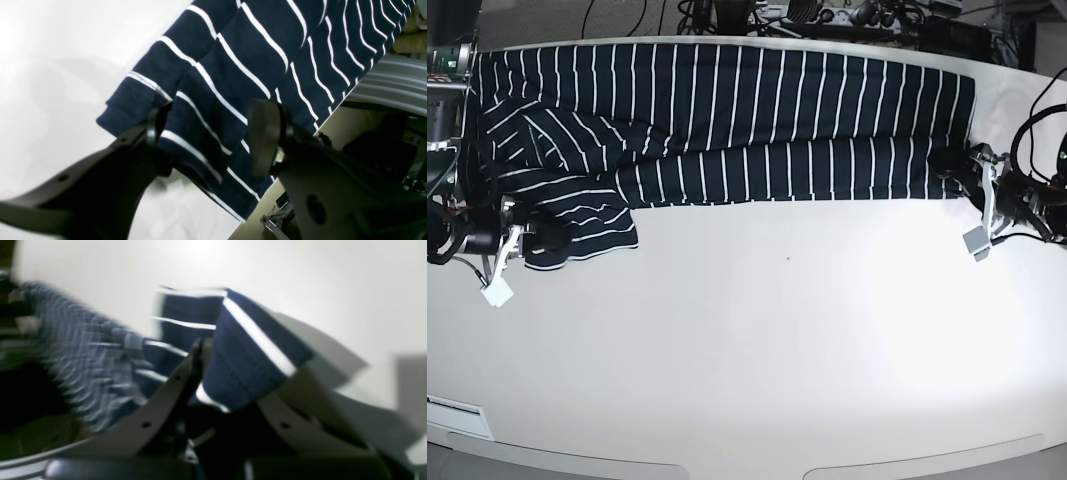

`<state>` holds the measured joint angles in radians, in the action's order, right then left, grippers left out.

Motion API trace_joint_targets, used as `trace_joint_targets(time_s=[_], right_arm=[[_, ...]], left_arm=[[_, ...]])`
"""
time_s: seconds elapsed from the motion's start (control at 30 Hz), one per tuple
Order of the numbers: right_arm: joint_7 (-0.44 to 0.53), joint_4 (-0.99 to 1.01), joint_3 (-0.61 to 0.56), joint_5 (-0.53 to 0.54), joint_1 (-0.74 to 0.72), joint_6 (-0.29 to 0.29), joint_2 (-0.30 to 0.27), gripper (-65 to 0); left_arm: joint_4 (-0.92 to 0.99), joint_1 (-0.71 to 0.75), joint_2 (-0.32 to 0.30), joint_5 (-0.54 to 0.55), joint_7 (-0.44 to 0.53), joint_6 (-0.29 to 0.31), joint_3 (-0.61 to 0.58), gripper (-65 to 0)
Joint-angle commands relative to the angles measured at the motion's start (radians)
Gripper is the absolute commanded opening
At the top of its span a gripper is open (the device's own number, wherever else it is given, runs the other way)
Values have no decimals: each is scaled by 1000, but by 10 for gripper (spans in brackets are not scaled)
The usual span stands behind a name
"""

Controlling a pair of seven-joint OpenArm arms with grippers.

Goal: Fold the T-shirt properly
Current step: 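Grasp the bunched sleeve end with the right gripper, then press the sleeve end flat onto the folded strip with the right gripper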

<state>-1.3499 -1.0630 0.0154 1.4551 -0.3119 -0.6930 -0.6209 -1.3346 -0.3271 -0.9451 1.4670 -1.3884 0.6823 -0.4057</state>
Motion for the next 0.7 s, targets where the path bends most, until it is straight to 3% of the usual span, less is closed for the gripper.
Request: trace_joint_targets(time_s=[0.0,0.27,0.67], right_arm=[[-26,-24,11,28,-28,-5,-32,-650],[-46,-236,11,28,10,-5,-79,-650],[-46,-812,26,28,322,-5,-224,-650]], left_arm=[[-9,-19,-24,17,-8,3,13,-294],[-9,-19,-24,17,0,3,13,-294],[-9,-20,-25,17,1,3,13,-294]])
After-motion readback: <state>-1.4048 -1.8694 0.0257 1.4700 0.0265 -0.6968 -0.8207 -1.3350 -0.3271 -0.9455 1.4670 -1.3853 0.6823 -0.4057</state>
